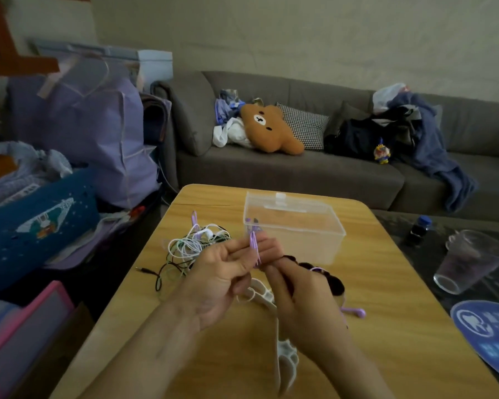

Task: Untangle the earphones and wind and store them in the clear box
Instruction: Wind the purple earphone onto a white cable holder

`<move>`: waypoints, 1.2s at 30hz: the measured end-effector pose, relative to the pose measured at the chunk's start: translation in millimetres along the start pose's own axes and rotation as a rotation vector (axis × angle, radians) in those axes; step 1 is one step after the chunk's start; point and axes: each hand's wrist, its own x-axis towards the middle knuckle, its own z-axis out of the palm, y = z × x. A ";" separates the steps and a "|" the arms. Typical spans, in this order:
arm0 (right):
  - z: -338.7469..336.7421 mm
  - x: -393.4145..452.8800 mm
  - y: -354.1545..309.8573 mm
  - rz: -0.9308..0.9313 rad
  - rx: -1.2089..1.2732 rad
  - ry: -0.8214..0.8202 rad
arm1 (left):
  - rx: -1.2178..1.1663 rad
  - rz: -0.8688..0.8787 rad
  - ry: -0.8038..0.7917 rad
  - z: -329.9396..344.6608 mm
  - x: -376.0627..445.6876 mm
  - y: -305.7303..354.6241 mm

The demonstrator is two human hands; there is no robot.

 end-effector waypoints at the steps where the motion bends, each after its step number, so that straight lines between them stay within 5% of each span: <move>1: 3.4 -2.1 -0.4 -0.034 -0.065 0.005 | 0.084 0.040 0.023 -2.5 2.3 0.3; 7: -3.4 2.0 -6.3 -0.048 -0.258 -0.009 | 0.534 0.105 0.063 -9.7 18.5 5.1; 13: -43.2 37.4 -26.1 -0.014 -0.176 -0.196 | 0.591 0.064 -0.094 9.5 17.8 11.2; 17: -50.5 39.9 -24.7 0.101 -0.127 -0.161 | 0.612 -0.055 -0.093 2.5 17.7 10.9; 21: -52.2 30.9 -16.1 0.181 -0.129 -0.167 | 0.688 0.001 -0.096 -2.0 21.4 18.1; 28: -42.2 10.9 -8.0 0.152 -0.143 0.077 | 0.070 -0.055 -0.073 2.1 21.2 16.5; 32: -24.1 -2.7 -6.8 0.051 -0.144 0.205 | -0.008 -0.051 -0.096 10.7 20.5 10.5; 36: -11.2 -6.6 2.1 -0.017 -0.204 0.120 | -0.125 -0.057 0.044 24.6 20.0 6.0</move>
